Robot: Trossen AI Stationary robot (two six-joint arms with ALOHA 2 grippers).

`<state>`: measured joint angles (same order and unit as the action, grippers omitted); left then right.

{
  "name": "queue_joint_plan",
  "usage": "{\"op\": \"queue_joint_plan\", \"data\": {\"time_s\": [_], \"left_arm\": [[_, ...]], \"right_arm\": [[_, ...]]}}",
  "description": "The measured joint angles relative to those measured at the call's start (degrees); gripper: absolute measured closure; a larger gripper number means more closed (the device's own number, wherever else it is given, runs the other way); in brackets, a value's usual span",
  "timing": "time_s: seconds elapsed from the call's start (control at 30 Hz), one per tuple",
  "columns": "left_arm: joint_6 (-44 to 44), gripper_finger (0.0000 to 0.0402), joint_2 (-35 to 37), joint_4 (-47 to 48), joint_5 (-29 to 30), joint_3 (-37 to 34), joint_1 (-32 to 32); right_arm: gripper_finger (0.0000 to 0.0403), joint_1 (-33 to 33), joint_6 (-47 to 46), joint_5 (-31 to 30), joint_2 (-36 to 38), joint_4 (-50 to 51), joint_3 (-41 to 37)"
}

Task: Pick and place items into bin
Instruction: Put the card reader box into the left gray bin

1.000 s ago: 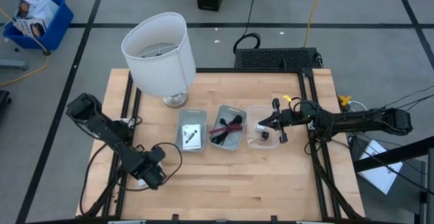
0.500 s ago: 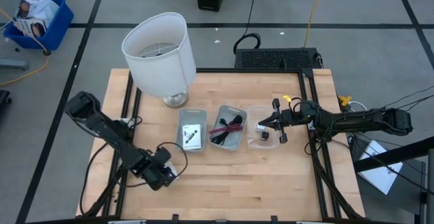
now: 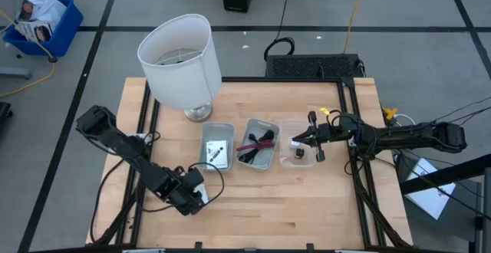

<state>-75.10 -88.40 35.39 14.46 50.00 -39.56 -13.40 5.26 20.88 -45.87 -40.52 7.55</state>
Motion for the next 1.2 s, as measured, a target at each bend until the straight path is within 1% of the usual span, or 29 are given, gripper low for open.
{"op": "queue_joint_plan", "data": {"time_s": [0.07,0.13,0.23,0.3,0.37,0.5,0.6,0.87,0.93,0.97,1.03,1.13,1.17,1.2], "left_arm": [[1.46,0.0197,0.08,2.55,-0.05,1.69,0.22],[1.78,0.0197,0.10,7.66,-0.94,3.04,0.30],[1.83,0.0197,0.13,13.79,-4.42,3.35,0.17],[2.70,0.0197,0.17,15.20,-6.96,2.53,-0.06],[3.83,0.0197,0.17,14.50,-9.48,1.14,-0.32],[3.80,0.0197,0.19,9.14,-13.21,-2.43,-0.12],[2.76,0.0197,0.53,4.86,-13.42,-4.95,-0.17],[-0.08,0.0203,0.87,-0.24,-12.56,-9.36,-0.40],[0.20,0.0221,0.87,-2.78,-11.62,-10.10,-0.66],[0.51,0.0237,0.87,-4.04,-11.34,-10.44,-0.69],[1.54,0.0278,0.78,-5.10,-10.42,-10.59,-0.71],[2.65,0.0357,0.65,-6.00,-9.16,-10.83,-0.69],[2.63,0.0377,0.61,-6.10,-8.96,-10.83,-0.69],[2.51,0.0386,0.59,-6.18,-8.87,-10.85,-0.69]], "right_arm": [[0.0403,-0.01,0.00,0.00,0.00,0.03,-0.01],[0.0403,0.00,0.00,0.00,0.00,0.01,0.00],[0.0403,0.01,-0.02,0.00,0.00,0.02,-0.01],[0.0403,0.00,-0.02,0.00,0.00,0.03,0.00],[0.0403,0.01,-0.02,0.01,0.00,0.03,0.00],[0.0403,0.00,-0.04,0.01,0.00,0.03,0.00],[0.0403,-0.01,-0.04,0.00,0.00,0.03,0.00],[0.0403,0.00,-0.04,0.01,0.00,0.04,0.00],[0.0403,0.01,-0.04,0.00,0.02,0.02,0.00],[0.0403,0.01,-0.04,0.00,0.00,0.03,0.00],[0.0403,0.00,-0.04,0.02,0.02,0.03,0.00],[0.0403,0.01,-0.05,0.00,0.01,0.05,0.00],[0.0403,0.00,-0.04,0.02,0.02,0.04,-0.01],[0.0403,0.01,-0.05,0.02,0.01,0.03,-0.01]]}}
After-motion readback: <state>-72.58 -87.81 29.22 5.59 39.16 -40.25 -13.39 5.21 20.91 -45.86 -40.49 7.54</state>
